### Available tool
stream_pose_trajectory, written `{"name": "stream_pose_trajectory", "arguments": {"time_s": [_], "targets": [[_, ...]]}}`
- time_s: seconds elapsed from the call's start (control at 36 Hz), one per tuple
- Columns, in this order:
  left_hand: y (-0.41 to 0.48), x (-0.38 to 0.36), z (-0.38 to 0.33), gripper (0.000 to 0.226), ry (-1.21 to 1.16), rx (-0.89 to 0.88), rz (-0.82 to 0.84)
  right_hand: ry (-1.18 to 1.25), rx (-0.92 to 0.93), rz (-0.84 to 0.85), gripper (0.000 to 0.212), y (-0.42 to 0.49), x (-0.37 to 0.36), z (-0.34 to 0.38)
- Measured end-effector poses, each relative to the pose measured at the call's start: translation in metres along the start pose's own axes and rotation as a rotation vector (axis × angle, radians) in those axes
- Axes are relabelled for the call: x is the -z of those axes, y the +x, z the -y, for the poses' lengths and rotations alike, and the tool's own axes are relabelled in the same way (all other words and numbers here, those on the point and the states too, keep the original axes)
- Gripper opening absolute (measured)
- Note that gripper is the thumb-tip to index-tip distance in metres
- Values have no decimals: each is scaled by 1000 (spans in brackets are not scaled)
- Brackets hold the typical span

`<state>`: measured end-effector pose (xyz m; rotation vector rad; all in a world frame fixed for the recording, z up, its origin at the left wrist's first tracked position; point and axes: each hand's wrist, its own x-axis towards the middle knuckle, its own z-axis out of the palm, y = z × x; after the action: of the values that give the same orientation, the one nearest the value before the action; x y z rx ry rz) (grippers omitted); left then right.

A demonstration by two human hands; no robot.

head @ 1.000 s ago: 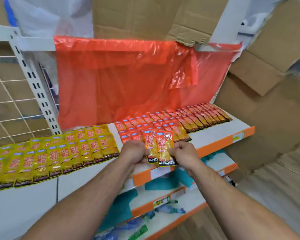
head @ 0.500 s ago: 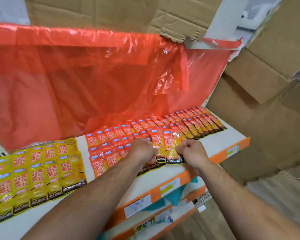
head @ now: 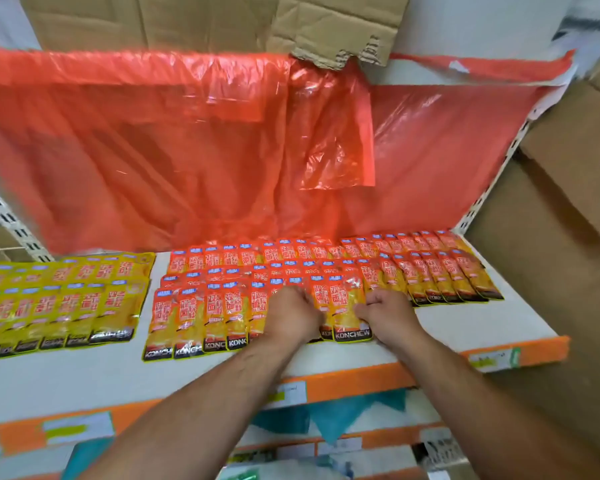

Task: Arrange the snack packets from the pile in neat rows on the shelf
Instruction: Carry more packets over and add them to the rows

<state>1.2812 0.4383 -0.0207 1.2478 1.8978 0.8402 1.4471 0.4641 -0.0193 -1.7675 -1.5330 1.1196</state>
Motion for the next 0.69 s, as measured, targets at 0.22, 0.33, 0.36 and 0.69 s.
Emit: {"name": "stream_pose_trajectory", "arguments": {"time_s": [0.22,0.33,0.36,0.69], "targets": [[-12,-19,-7,13,193,-3,-161,84,86,64,14,0,11,-18],[-15,-24,-12,11,278,-4,-227,131,95,108,33,5,10,-25],[-15,-25,-12,13,291,-9,-237,127,105,110,36,5,10,-25],[-16,-33,-17,6,584,-105,-287,136,114,94,34,6,12,-27]]}}
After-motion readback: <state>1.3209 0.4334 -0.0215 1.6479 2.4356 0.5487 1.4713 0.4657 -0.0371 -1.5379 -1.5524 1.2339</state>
